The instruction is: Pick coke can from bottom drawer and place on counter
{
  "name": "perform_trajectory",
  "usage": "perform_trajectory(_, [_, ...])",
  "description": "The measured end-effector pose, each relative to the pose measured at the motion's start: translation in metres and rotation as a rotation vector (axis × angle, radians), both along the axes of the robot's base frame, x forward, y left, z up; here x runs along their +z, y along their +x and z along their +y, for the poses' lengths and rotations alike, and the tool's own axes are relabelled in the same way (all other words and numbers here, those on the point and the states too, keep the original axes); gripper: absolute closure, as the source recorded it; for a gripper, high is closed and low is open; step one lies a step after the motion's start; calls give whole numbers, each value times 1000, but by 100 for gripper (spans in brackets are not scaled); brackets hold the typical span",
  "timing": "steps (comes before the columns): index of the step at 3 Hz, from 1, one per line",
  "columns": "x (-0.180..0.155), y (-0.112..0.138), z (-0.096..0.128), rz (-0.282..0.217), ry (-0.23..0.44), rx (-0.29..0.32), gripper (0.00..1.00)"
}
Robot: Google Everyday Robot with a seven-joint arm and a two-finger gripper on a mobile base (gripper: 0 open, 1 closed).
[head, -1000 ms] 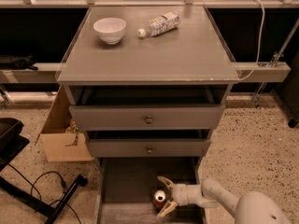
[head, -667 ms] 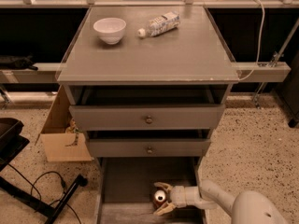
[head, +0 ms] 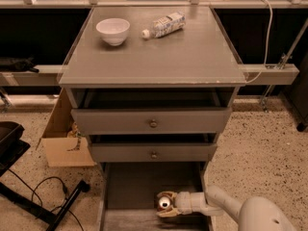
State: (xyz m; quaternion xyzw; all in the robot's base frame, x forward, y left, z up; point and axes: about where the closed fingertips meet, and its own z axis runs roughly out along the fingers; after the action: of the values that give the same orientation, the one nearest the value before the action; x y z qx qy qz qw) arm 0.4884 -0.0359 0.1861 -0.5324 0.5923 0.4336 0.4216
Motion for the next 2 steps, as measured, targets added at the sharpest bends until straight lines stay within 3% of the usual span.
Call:
perform_trajectory(1, [25, -3, -6, -11, 5, 1, 89])
perform_trajectory(2, [102, -6, -36, -70, -7, -21, 100])
